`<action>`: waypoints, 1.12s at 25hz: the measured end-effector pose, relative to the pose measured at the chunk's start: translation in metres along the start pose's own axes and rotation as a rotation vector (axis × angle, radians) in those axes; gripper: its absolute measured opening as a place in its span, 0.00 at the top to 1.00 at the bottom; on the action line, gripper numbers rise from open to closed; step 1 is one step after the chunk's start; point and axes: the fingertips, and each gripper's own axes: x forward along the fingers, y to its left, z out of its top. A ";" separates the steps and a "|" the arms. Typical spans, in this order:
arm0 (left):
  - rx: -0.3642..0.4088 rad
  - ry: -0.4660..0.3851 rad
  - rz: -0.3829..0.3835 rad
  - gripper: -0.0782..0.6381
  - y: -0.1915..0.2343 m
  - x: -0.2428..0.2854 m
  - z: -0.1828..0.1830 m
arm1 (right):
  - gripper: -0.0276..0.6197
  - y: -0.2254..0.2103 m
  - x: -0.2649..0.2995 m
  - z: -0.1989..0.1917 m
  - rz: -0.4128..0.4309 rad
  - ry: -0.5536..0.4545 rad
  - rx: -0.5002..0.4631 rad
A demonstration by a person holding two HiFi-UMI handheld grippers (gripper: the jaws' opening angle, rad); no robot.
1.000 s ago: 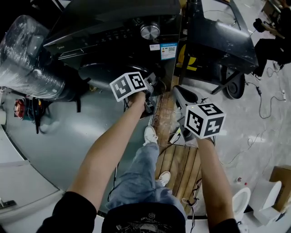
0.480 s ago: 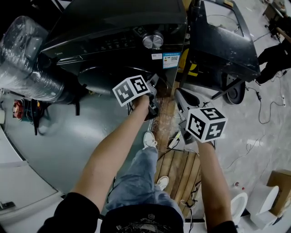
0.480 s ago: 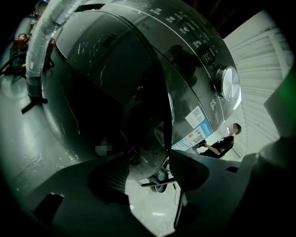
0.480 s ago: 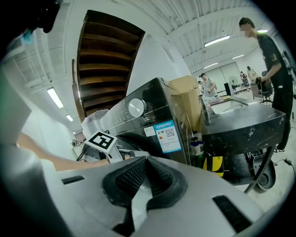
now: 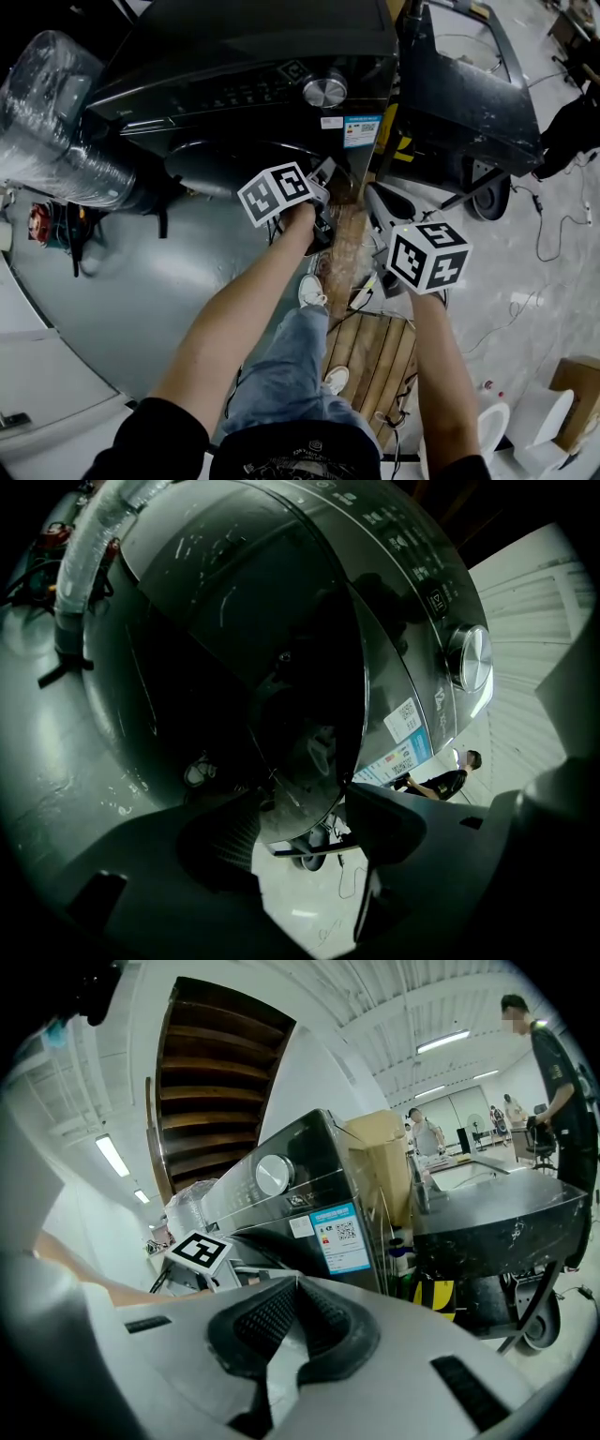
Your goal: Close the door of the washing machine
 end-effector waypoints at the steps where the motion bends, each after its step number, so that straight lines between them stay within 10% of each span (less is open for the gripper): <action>1: -0.002 -0.002 -0.001 0.47 0.000 0.001 0.000 | 0.92 0.000 0.001 0.000 0.000 0.003 -0.001; 28: 0.052 0.048 -0.039 0.52 -0.033 -0.039 -0.003 | 0.92 0.035 -0.039 0.020 -0.006 -0.012 -0.038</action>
